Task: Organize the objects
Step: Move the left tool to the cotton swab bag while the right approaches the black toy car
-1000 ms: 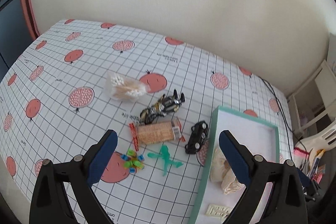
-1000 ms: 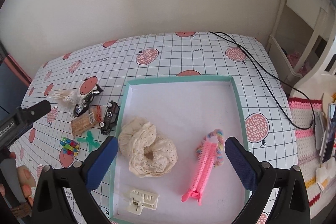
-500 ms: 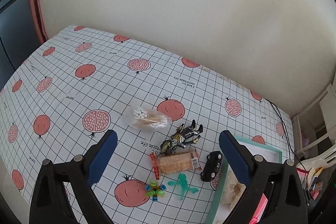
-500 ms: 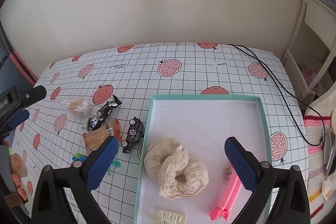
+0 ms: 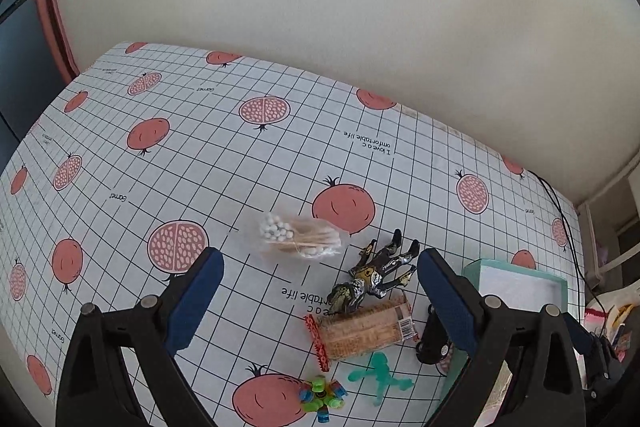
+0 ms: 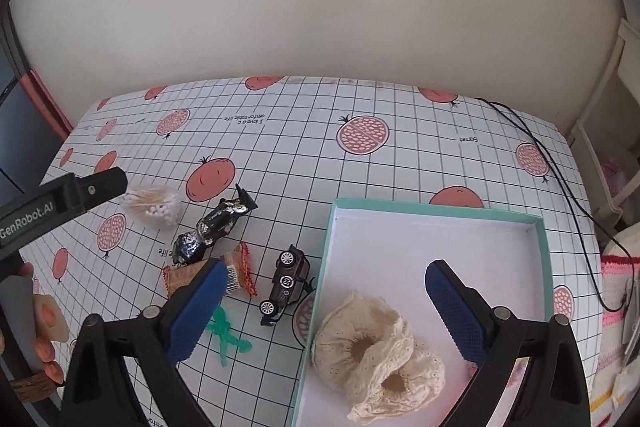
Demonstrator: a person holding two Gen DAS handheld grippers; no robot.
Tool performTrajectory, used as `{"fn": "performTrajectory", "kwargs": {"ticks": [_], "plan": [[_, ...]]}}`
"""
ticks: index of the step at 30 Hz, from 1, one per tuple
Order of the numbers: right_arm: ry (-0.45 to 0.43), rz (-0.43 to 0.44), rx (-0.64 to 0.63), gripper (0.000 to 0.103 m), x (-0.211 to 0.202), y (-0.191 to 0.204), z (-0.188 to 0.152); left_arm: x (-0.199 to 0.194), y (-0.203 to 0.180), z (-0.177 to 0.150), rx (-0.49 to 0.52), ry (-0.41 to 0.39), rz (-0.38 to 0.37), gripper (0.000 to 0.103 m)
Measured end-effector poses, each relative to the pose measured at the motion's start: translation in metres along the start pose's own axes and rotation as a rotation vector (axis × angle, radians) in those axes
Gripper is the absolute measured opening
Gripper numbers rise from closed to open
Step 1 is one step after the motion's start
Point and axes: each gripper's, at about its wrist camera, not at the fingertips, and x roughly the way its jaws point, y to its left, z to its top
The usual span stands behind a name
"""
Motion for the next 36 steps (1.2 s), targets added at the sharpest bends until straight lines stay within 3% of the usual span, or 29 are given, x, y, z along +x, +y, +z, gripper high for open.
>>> {"fn": "performTrajectory", "kwargs": {"ticks": [10, 20, 25, 36], "plan": [[0.06, 0.054, -0.042, 0.094, 0.034, 0.018, -0.009, 0.029, 0.02, -0.006, -0.047, 0.095, 0.033, 0.097], [0.1, 0.104, -0.03, 0.068, 0.054, 0.019, -0.011, 0.04, 0.026, -0.007, -0.098, 0.125, 0.015, 0.097], [0.122, 0.109, -0.038, 0.06, 0.06, 0.02, -0.013, 0.046, 0.033, -0.007, -0.139, 0.11, 0.022, 0.097], [0.153, 0.109, -0.04, 0.052, 0.073, 0.016, -0.016, 0.07, 0.049, -0.003, -0.205, 0.039, 0.009, 0.097]]}}
